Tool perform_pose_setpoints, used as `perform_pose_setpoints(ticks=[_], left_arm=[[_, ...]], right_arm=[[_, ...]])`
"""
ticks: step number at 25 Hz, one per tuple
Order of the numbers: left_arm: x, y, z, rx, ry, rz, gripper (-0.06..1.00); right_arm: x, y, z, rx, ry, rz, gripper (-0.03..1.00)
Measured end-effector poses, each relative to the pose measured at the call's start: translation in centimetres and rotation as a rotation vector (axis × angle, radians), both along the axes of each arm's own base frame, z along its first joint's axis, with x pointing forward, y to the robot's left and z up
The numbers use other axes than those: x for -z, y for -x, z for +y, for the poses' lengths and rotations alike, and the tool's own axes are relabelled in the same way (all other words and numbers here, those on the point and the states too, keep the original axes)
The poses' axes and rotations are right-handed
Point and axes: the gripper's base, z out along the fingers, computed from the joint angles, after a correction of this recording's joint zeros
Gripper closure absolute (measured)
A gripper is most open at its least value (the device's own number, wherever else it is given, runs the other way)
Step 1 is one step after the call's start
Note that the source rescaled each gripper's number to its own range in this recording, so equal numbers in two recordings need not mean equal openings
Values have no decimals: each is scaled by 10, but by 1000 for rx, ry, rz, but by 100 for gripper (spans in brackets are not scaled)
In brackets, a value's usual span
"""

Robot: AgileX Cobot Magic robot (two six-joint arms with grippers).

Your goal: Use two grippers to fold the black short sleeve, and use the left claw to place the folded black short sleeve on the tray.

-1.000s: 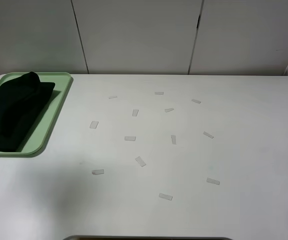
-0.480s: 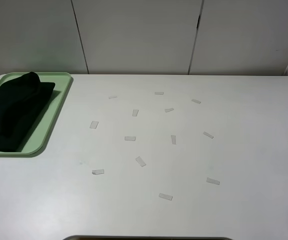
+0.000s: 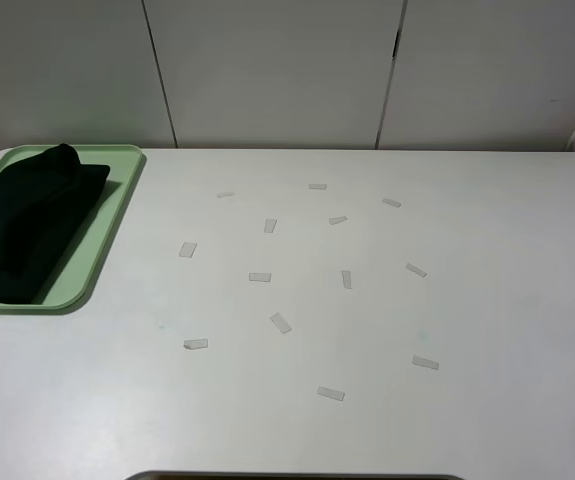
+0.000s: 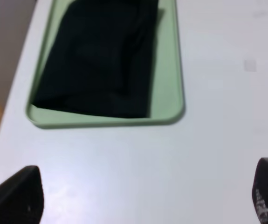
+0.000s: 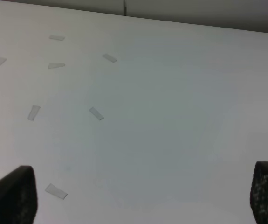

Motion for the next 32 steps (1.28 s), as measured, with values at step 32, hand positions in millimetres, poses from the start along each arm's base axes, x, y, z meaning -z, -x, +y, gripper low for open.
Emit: perform_pose_setpoints(ticks=[32], left_arm=[[45, 5, -9, 142, -17, 21, 6]], right_arm=[[0, 0, 0, 0, 0, 0, -3]])
